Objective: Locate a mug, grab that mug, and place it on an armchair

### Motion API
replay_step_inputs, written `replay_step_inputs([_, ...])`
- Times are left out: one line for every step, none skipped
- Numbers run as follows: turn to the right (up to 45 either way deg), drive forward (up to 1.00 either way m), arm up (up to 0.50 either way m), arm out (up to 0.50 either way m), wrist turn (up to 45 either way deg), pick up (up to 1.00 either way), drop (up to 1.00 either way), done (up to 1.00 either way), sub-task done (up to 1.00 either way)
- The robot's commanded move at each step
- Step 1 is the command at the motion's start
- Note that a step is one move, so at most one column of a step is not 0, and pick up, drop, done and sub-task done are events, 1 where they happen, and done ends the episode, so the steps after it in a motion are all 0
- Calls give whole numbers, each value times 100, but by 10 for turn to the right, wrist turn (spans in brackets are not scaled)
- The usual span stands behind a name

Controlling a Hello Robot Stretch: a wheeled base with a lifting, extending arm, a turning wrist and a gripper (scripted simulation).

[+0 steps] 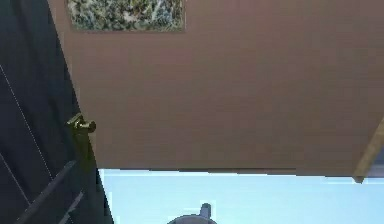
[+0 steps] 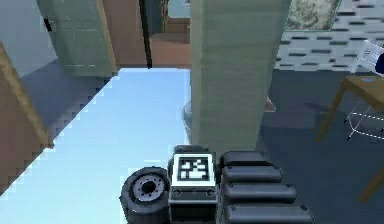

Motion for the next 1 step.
replay_step_inputs([0, 30, 0, 0, 0, 0, 0, 0, 0])
